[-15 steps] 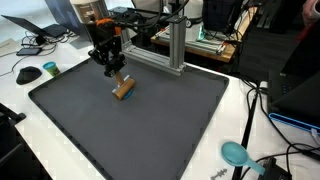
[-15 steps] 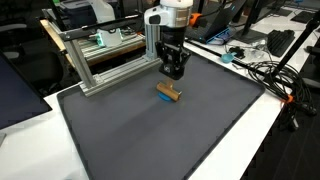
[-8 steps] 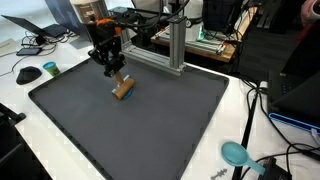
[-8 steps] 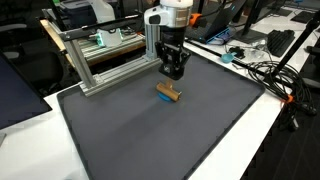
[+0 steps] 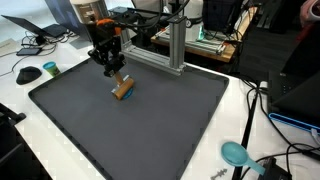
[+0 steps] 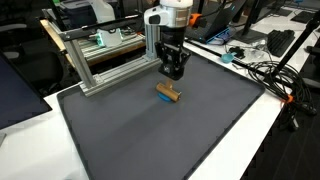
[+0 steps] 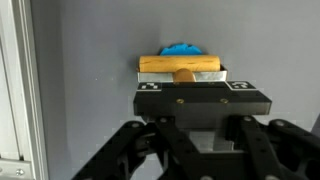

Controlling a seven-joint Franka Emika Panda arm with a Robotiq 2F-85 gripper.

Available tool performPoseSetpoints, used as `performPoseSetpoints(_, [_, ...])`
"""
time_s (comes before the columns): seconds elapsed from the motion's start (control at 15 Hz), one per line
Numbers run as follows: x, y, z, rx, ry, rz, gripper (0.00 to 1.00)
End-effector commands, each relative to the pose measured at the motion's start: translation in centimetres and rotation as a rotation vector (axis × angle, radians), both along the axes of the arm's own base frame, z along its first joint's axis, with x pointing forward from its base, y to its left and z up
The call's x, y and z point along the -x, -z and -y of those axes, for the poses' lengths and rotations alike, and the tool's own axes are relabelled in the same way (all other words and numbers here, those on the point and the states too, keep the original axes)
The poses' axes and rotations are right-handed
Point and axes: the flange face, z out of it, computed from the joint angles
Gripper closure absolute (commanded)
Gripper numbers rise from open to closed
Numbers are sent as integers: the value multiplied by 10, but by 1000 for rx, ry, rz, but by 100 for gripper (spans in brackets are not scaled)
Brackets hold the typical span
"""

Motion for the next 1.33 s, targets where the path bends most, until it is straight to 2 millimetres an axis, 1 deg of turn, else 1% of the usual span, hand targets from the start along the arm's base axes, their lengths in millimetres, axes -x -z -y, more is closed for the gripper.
performPoseSetpoints(0.0, [3, 56, 18, 74, 1, -22, 78])
performPoseSetpoints(1.27, [6, 59, 25, 93, -2, -20, 78])
